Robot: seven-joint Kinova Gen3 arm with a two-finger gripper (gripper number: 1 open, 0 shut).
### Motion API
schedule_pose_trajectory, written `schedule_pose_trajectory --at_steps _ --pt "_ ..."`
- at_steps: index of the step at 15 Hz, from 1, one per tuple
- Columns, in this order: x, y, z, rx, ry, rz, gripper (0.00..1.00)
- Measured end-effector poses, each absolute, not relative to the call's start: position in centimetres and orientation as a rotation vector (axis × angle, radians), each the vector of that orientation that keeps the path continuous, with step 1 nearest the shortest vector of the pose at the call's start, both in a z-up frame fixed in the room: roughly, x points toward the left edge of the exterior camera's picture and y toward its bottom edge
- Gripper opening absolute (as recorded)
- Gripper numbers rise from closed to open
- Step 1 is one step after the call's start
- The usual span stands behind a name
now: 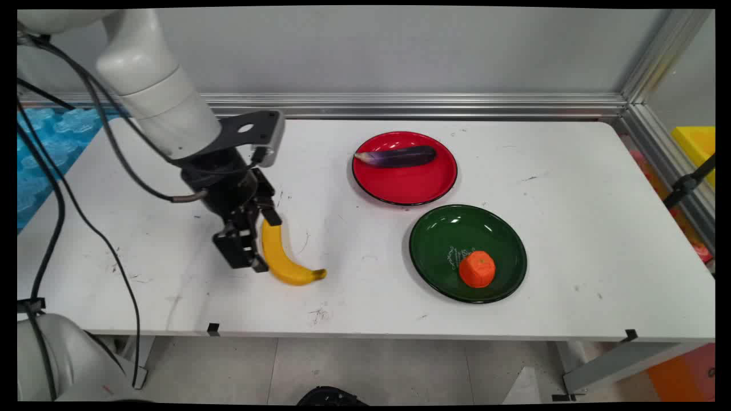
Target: Pick up the mandarin from the green plate
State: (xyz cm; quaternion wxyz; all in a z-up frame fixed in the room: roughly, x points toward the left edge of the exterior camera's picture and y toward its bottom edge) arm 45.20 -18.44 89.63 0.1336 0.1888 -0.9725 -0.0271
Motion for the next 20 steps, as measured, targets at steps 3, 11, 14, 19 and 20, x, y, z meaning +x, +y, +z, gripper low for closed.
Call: schedule_pose_trajectory --at_steps 3,11,14,19,20 --pt "43.0 -19.9 89.4 0.528 -2.793 -0.049 1.00" --pt "34.0 -25.2 88.5 0.452 -2.650 0.036 1.00" --pt "31.3 -26.5 87.5 0.432 -2.605 0.060 1.00" --pt "27.6 -27.9 85.1 0.381 -2.558 0.083 1.00" --pt "26.9 -28.2 84.4 0.367 -2.551 0.087 1.00"
